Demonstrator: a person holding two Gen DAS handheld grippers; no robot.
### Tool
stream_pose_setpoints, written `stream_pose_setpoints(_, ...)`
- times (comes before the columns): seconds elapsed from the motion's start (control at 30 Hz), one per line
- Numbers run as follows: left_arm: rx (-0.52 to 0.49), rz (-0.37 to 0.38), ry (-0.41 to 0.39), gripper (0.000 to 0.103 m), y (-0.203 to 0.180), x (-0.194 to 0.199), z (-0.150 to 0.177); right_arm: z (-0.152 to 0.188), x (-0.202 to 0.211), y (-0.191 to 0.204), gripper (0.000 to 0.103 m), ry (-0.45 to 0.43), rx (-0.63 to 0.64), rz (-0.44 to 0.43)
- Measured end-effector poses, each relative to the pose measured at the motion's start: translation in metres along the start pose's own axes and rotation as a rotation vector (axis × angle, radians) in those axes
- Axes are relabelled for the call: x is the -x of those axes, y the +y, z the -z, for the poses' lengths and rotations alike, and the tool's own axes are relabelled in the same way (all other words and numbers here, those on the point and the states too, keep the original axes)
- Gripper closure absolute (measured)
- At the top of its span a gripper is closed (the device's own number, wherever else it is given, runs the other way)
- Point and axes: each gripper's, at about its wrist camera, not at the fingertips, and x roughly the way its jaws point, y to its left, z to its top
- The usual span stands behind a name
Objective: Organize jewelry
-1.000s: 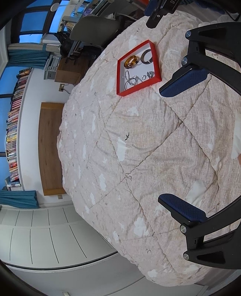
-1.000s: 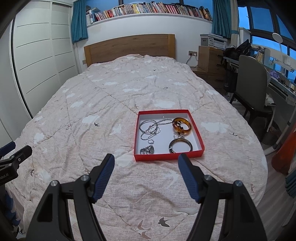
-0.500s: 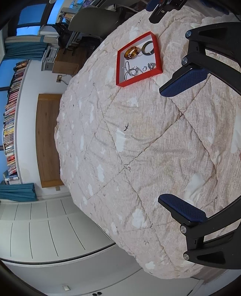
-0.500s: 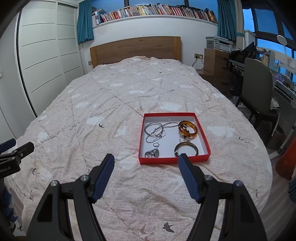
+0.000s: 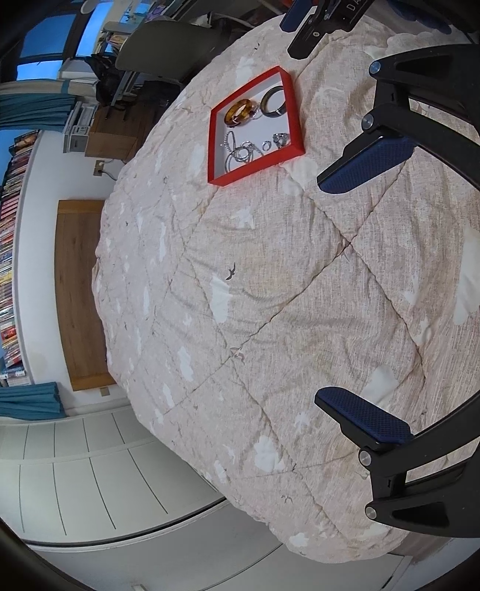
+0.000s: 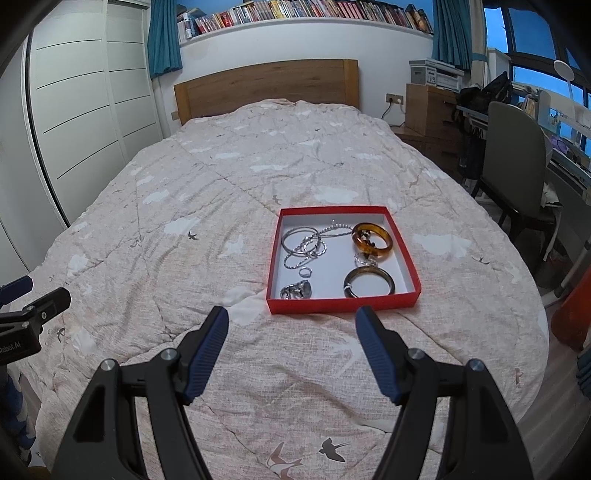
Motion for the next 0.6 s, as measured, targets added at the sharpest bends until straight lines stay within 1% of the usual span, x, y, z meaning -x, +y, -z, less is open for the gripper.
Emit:
stream_pose_setpoints(0.27,0.017,0.016,0.04,0.0,0.004,-0.017,0.004,0.004,-0.016,0.003,0.033,0.05,-0.001,0.009)
stream_pose_setpoints(0.6,0.019,0.029,0.08,0.0,0.005,-0.038,0.007,0.005,-0.033,0.004,0.033,0.094,0.006,0.041)
